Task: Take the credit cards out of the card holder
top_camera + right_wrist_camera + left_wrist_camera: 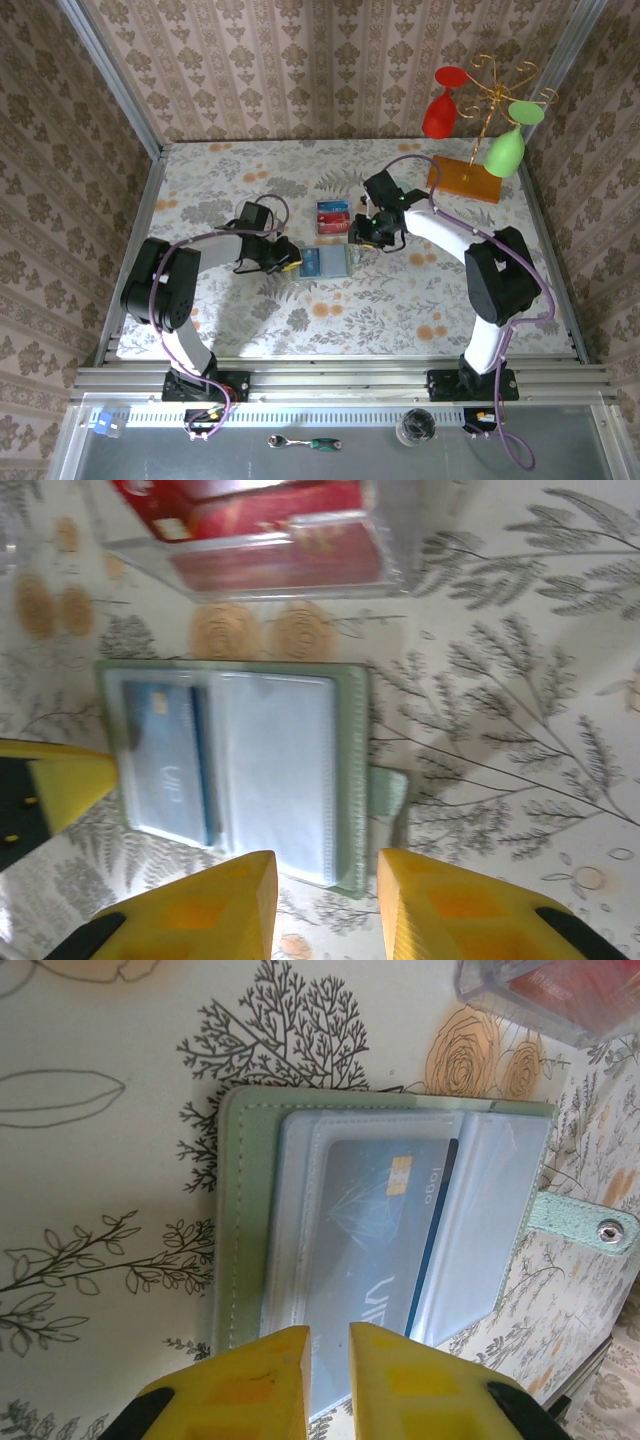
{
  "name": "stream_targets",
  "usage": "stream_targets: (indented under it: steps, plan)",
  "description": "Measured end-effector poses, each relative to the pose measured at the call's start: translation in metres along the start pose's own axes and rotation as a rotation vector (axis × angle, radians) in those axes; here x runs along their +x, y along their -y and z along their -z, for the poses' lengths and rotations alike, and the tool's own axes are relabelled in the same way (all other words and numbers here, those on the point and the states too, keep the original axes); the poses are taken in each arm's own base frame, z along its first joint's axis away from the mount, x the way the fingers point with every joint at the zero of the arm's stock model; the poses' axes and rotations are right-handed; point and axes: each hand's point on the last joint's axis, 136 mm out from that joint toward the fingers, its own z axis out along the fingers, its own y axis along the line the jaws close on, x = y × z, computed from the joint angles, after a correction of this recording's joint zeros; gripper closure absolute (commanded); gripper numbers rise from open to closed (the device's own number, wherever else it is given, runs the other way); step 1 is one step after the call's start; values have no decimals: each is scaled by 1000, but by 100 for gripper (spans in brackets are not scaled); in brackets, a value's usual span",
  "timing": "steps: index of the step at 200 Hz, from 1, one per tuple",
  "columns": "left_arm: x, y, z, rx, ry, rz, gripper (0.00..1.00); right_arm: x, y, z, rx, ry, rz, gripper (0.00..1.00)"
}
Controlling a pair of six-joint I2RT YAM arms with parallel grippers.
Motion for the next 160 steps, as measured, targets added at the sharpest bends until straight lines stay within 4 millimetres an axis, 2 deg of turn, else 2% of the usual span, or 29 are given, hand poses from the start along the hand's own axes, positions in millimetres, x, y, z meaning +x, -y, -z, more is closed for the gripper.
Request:
stream_targets:
  steps: [40, 71, 115, 160]
  plan:
    - [5, -6, -2, -8, -10, 9, 84, 9, -36, -5, -78, -24, 34, 69]
    - [5, -6, -2, -8, -9, 8, 88, 13, -62, -28, -146, -62, 45, 71]
    - [3, -4, -2, -5, -5, 5, 92, 27, -70, -64, -200, -138, 3, 74]
    - [0, 0, -1, 2, 5, -3, 96, 27, -70, -79, -216, -150, -19, 75]
